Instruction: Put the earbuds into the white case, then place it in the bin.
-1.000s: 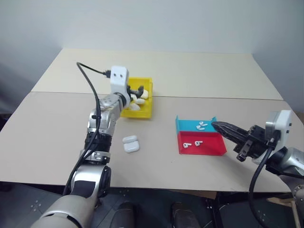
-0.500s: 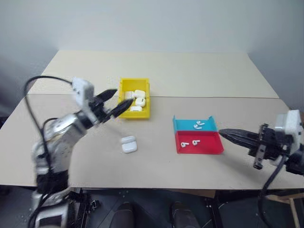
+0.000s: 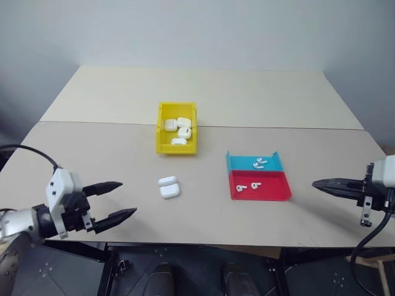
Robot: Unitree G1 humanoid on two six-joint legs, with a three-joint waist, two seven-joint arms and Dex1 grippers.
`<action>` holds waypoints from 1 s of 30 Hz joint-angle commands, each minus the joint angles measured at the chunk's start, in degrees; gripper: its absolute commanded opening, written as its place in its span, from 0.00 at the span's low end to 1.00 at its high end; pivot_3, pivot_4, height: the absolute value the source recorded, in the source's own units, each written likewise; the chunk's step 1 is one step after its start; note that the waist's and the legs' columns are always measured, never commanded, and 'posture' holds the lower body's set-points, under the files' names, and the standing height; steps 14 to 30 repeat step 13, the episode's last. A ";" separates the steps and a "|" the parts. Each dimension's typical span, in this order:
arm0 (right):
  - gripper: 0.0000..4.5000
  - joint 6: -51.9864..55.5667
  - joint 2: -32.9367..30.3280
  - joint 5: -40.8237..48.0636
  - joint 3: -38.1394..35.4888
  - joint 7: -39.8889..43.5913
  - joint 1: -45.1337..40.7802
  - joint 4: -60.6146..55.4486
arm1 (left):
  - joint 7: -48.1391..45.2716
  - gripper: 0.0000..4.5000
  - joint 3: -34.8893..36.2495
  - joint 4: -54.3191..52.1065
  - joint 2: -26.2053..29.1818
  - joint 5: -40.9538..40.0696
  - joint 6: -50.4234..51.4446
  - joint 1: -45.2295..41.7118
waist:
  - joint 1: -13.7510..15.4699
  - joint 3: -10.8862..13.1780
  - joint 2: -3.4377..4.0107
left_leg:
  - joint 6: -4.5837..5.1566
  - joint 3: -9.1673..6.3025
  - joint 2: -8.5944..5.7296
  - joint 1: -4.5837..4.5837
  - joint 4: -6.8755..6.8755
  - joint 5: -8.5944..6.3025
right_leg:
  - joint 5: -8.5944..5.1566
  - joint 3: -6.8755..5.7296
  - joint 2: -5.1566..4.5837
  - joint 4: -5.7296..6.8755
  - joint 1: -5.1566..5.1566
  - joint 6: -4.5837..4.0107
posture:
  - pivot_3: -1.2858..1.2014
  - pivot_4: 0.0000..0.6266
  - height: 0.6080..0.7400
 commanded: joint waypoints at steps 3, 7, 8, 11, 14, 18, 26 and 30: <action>0.00 -5.16 -1.65 -3.74 3.30 1.78 -3.03 4.79 | 1.41 0.99 4.04 -4.27 -1.15 -0.36 -2.45 3.36 | -0.12 0.00 0.00 | 0.00 0.01 0.01 0.01 0.00 0.00 | 0.00 0.00 0.00 -0.01 0.00 -0.01 | 0.52 0.24 1.00; 0.00 -6.96 -1.83 -4.92 6.05 2.57 -5.92 7.32 | 1.56 0.99 4.72 -6.09 -1.23 -0.43 -3.03 4.89 | -0.22 -0.01 0.01 | 0.00 0.04 0.01 0.02 -0.02 0.00 | -0.01 0.03 0.00 0.00 -0.01 -0.01 | 0.52 0.24 1.00; 0.00 -7.09 -1.87 -5.06 6.55 2.68 -6.52 7.81 | 1.94 0.99 5.01 -6.47 -1.42 -0.68 -2.95 5.07 | -0.21 -0.01 0.01 | 0.00 0.04 0.01 0.01 -0.02 0.00 | 0.00 0.03 0.00 0.00 -0.02 -0.01 | 0.52 0.24 1.00; 0.00 -7.46 -2.07 -5.15 7.26 3.30 -7.58 8.75 | 2.44 0.99 6.00 -7.34 -1.47 -1.87 -2.49 5.63 | -0.20 -0.01 0.01 | 0.00 0.04 0.01 0.02 -0.03 0.00 | -0.01 0.03 0.00 0.00 -0.01 -0.01 | 0.52 0.24 1.00; 0.00 -7.45 -2.28 -5.05 7.50 3.48 -8.05 8.99 | 2.02 0.99 6.49 -7.38 -1.11 -2.65 -2.32 5.77 | -0.20 -0.01 0.01 | 0.00 0.04 0.01 0.02 -0.03 0.00 | -0.01 0.03 0.00 -0.01 -0.01 -0.01 | 0.52 0.24 1.00; 0.00 -7.45 -2.28 -5.05 7.50 3.48 -8.05 8.99 | 2.02 0.99 6.49 -7.38 -1.11 -2.65 -2.32 5.77 | -0.20 -0.01 0.01 | 0.00 0.04 0.01 0.02 -0.03 0.00 | -0.01 0.03 0.00 -0.01 -0.01 -0.01 | 0.52 0.24 1.00; 0.00 -7.45 -2.28 -5.05 7.50 3.48 -8.05 8.99 | 2.02 0.99 6.49 -7.38 -1.11 -2.65 -2.32 5.77 | -0.20 -0.01 0.01 | 0.00 0.04 0.01 0.02 -0.03 0.00 | -0.01 0.03 0.00 -0.01 -0.01 -0.01 | 0.52 0.24 1.00; 0.00 -7.45 -2.28 -5.05 7.50 3.48 -8.05 8.99 | 2.02 0.99 6.49 -7.38 -1.11 -2.65 -2.32 5.77 | -0.20 -0.01 0.01 | 0.00 0.04 0.01 0.02 -0.03 0.00 | -0.01 0.03 0.00 -0.01 -0.01 -0.01 | 0.52 0.24 1.00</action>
